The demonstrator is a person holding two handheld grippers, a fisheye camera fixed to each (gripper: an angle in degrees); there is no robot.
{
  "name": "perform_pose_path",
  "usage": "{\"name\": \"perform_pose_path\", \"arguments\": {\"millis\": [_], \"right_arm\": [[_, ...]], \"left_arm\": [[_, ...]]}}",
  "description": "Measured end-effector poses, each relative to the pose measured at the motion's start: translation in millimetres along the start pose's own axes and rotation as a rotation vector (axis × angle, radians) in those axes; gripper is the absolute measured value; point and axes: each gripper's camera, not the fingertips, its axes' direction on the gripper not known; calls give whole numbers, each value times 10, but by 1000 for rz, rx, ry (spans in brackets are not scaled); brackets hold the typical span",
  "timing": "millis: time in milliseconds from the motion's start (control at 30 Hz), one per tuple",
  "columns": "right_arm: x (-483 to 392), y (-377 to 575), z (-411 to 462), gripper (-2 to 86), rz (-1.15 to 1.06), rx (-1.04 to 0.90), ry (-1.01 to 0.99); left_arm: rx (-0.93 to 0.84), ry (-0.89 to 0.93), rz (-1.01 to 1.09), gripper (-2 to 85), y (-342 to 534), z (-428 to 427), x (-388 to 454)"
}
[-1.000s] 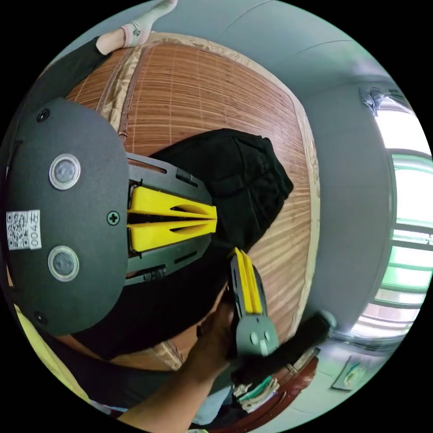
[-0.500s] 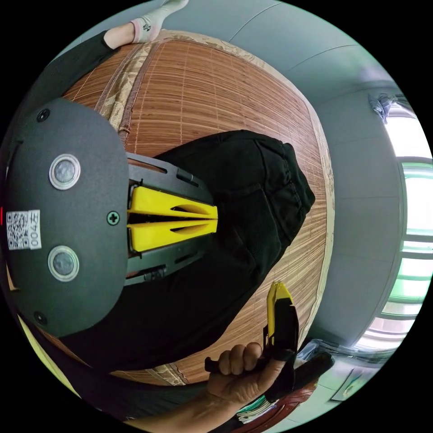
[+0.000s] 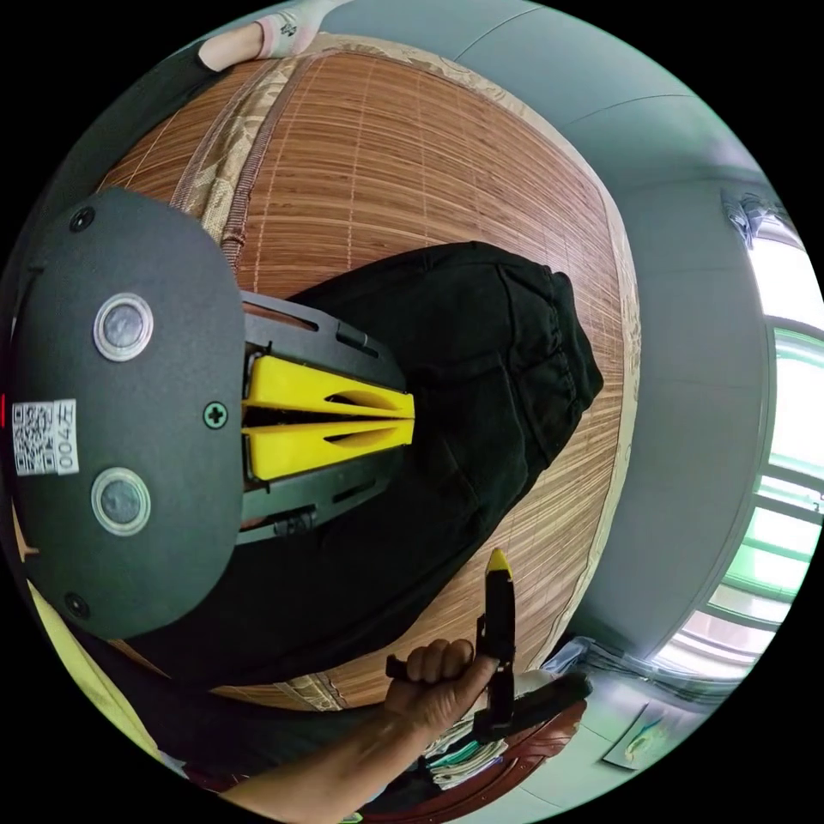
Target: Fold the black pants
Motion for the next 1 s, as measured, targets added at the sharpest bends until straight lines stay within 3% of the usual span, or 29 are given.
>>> {"name": "perform_pose_path", "arguments": {"millis": [200,367,533,733,1000], "right_arm": [[-94,546,-305,71,-109,-7,-12],[452,1048,-308,97,95,-41,-337],[462,1345,-171,94,99,-44,-380],[246,1483,-159,97,61,43,-434],[-191,1574,31,109,-69,57,-367]], "left_arm": [[-2,-11,5,4,-75,81,12],[-2,-11,5,4,-140,156,-16],[-33,62,-48,8,-287,139,-192],[86,158,-47,40,-537,-274,180],[-105,221,4,110,-820,287,657]]}}
